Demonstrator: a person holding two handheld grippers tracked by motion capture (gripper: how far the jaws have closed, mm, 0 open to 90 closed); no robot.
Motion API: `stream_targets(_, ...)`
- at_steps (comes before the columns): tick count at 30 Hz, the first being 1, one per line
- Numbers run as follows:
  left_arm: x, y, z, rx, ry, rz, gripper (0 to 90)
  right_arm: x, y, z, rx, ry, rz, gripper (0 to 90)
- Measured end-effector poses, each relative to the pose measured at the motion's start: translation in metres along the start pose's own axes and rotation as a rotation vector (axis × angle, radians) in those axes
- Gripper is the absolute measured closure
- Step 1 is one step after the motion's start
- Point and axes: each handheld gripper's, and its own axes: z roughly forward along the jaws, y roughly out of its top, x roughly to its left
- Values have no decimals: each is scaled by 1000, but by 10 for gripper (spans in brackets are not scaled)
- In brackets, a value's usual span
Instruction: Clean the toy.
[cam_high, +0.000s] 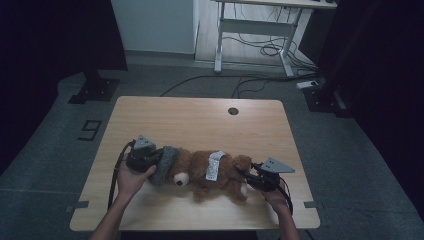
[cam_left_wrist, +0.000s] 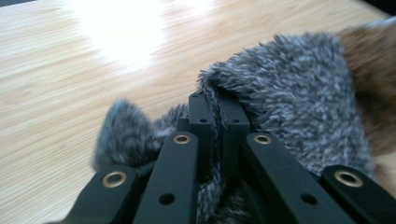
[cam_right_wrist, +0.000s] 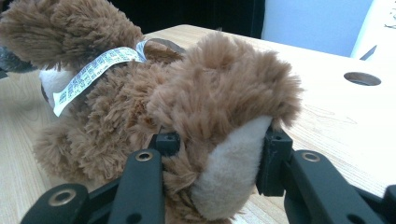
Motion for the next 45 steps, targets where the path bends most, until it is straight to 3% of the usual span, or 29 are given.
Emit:
stream_targets(5, 4, 5, -4, -16, -22, -24, 856, 0, 0, 0, 0, -6, -2, 614)
stream_targets(9, -7, 25, -4, -40, -40, 8, 853, 0, 0, 1, 3, -8, -4, 615)
stream_targets(13, -25, 56, 11, -47, -89, 34, 853, 1, 0, 0, -2, -6, -15, 614)
stream_targets(16, -31, 64, 32, 10, -124, 29, 851, 1, 1, -2, -5, -5, -16, 614)
stream_targets(18, -30, 59, 47, 53, -153, 4, 851, 1, 1, -3, -8, -1, -17, 614)
stream_targets(21, -28, 47, 52, 41, -184, -33, 851, 0, 1, -3, -11, 7, -16, 612)
stream_targets(24, -28, 37, 47, 25, -196, -39, 853, 0, 1, -3, -12, 18, -10, 600)
stream_targets(27, -31, 26, 40, 9, -208, -33, 855, 2, 5, -7, -28, 27, 5, 514)
stream_targets(31, -35, 12, 31, -17, -222, -22, 856, 3, 17, -17, -72, 48, 42, 408)
stream_targets(37, -43, -3, 17, -40, -239, -16, 856, 6, 40, -29, -148, 97, 93, 332)
stream_targets(42, -46, -13, 8, -50, -261, -12, 856, 2, 58, -27, -133, 119, 122, 314)
stream_targets(45, -47, -20, 4, -57, -271, -12, 856, 1, 61, -16, -59, 138, 130, 296)
